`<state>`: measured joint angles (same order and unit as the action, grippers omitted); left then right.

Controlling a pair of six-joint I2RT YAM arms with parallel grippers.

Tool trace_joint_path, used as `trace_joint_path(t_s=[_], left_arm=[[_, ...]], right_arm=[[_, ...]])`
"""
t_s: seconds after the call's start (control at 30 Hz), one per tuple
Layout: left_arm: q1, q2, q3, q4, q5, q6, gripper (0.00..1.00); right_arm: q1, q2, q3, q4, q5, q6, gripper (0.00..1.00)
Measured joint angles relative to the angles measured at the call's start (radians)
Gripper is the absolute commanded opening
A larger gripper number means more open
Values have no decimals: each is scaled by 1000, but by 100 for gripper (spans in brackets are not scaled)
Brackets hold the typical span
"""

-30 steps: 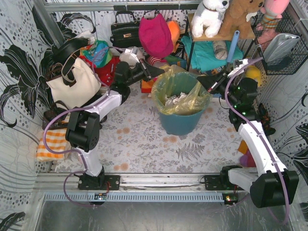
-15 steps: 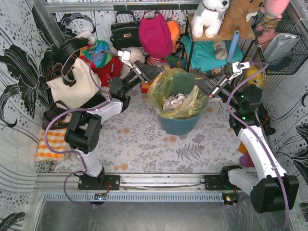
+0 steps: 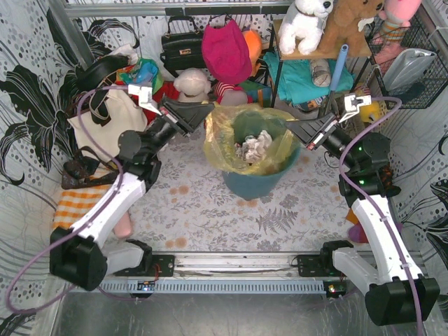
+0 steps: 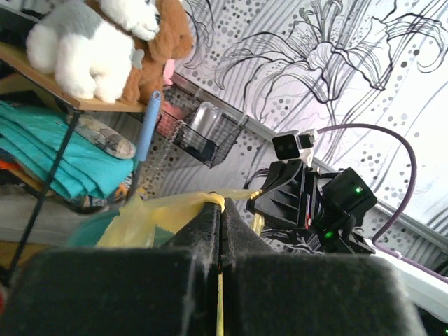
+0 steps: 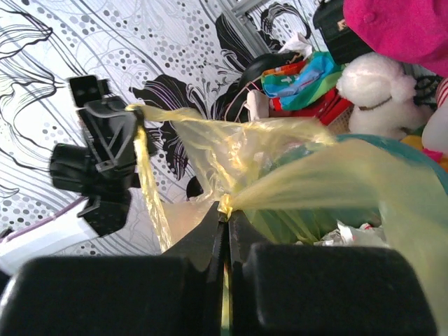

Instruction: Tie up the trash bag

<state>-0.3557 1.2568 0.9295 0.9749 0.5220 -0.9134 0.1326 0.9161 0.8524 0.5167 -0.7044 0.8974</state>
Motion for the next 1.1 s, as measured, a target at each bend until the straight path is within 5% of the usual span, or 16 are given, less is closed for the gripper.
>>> trace_joint_path(t_s=[0.23, 0.57, 0.77, 1.1], left_arm=[[-3, -187, -2, -382, -78, 155, 0], [-3, -171, 74, -731, -148, 236, 0], [-3, -105, 245, -714, -111, 210, 0], [-3, -38, 439, -452, 17, 71, 0]], right_arm=[[0, 19, 0, -40, 31, 0, 0], [0, 99, 26, -43, 60, 8, 0], [0, 166, 174, -29, 69, 27, 0], [0, 206, 443, 64, 61, 87, 0]])
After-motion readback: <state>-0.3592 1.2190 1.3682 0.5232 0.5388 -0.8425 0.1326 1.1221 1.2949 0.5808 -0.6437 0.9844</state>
